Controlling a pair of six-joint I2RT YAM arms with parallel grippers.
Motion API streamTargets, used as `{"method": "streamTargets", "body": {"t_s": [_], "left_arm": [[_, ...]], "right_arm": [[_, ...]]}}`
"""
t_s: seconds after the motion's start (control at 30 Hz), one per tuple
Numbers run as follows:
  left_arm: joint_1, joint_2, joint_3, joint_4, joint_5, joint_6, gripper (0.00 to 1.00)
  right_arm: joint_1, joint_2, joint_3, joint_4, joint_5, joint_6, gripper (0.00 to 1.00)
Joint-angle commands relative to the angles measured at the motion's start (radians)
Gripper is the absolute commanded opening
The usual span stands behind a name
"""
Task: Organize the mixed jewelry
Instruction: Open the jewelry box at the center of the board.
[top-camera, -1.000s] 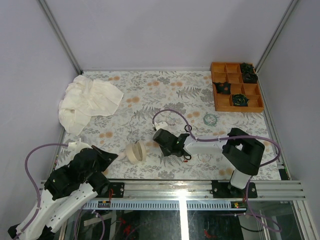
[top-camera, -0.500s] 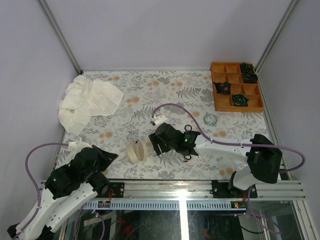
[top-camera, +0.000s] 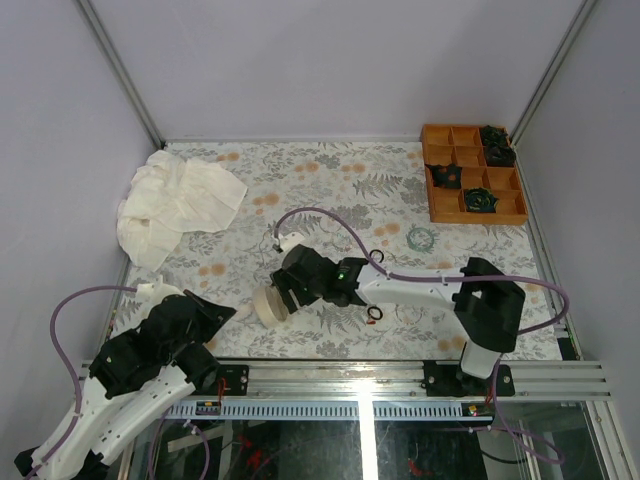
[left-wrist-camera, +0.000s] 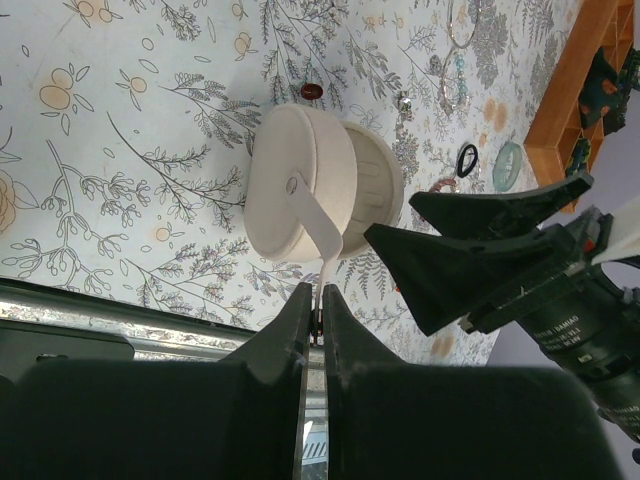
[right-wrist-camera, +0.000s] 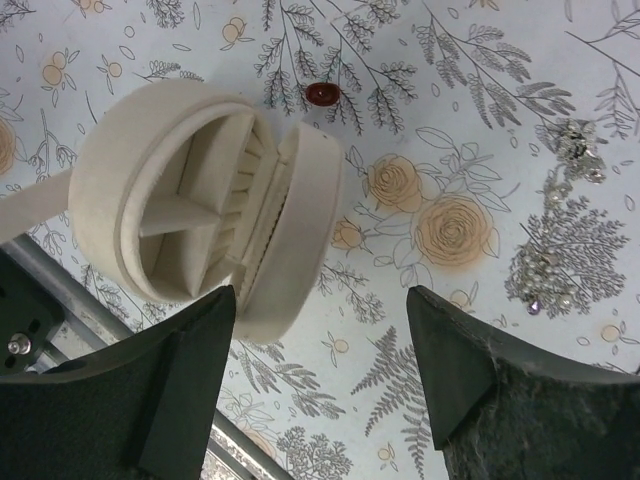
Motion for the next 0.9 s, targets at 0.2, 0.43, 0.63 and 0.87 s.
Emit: {"method": "streamTargets", "body": {"t_s": [0.2,0.43,0.63,0.87], "left_arm": [[-0.004,-0.012,0.039,-0.017,-0.034,0.014,0.0],[-0.003,-0.019,0.046,-0.025,-0.035,0.016,0.0],[-0.003,-0.019,0.051,-0.03,-0.03,0.023,0.0],[-0.004,0.008,0.026,0.014,0.006,0.048,0.0]], "right_arm": [[0.012,0.113,0.103,-0.005,-0.028,0.003,0.71],[0.019,0.123,0.149,-0.044,0.013,-0.018,0.28],[0.019,0.001,0.142,-0.091,0.156,-0.081,0.01],[0.024,-0.134,0.162,-0.176,0.338,-0.186,0.0]]}}
